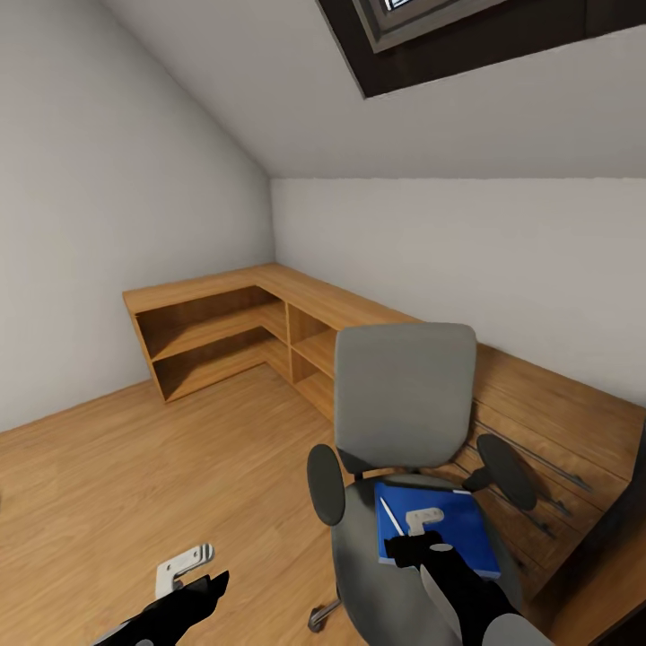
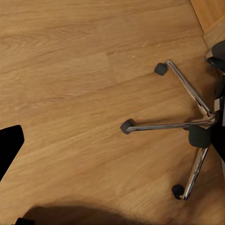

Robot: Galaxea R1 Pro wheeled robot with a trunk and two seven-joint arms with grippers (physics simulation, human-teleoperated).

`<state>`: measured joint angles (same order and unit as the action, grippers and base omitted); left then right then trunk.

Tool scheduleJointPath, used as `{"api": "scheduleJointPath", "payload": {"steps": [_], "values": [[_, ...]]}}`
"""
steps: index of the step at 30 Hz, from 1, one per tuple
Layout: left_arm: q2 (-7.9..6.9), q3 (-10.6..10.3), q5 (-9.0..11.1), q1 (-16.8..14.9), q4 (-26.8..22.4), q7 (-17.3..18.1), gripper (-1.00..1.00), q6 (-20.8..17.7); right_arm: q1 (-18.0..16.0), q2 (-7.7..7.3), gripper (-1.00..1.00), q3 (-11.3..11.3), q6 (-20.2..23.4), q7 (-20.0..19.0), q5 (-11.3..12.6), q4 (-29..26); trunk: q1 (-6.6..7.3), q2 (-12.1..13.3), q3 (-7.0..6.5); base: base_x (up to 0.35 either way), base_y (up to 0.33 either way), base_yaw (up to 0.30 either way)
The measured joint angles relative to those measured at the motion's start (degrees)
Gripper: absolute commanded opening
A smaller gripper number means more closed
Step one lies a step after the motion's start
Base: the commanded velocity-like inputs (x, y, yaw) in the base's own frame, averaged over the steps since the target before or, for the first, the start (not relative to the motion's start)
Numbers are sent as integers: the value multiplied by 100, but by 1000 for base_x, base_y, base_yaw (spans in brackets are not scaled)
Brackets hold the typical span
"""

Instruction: In the bedroom, organize the workspace by keeping the computer under the desk, ensuring the monitor is on the desk, placing the keyboard on the desk next to the monitor, placing the mouse on the desk next to the keyboard, moving the folder from the swivel chair onto the desk next to the mouse, stacking the notebook on top of the folder with the pen on top of the notebook, and positioning the swivel chair next to the desk.

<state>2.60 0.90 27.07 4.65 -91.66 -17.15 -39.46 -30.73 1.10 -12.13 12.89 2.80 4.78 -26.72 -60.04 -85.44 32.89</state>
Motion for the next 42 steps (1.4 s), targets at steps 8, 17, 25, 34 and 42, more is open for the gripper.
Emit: {"api": "scheduleJointPath", "payload": {"steps": [8, 17, 25, 34, 42], "values": [[0, 0, 0, 0, 0, 0, 100, 0, 0, -14, 100, 24, 95, 3, 6, -7, 0, 0, 0, 0, 0, 0], [0, -4, 0, -3, 0, 0, 100, 0, 0, -22, 100, 31, 122, 6, 7, -9, 0, 0, 0, 0, 0, 0], [0, -5, 0, -1, 0, 0, 100, 8, 0, -26, 100, 36, 123, 6, 6, -9, -88, -161, 72, 0, 0, 0], [0, -7, 0, 0, 0, 0, 100, 9, 0, -26, 100, 39, 123, 6, 4, -9, -153, -279, 125, 0, 0, 0], [0, -9, 0, -5, 0, 0, 100, 9, 0, -26, 100, 40, 123, 6, 7, -9, -198, -361, 162, 0, 0, 0]]}}
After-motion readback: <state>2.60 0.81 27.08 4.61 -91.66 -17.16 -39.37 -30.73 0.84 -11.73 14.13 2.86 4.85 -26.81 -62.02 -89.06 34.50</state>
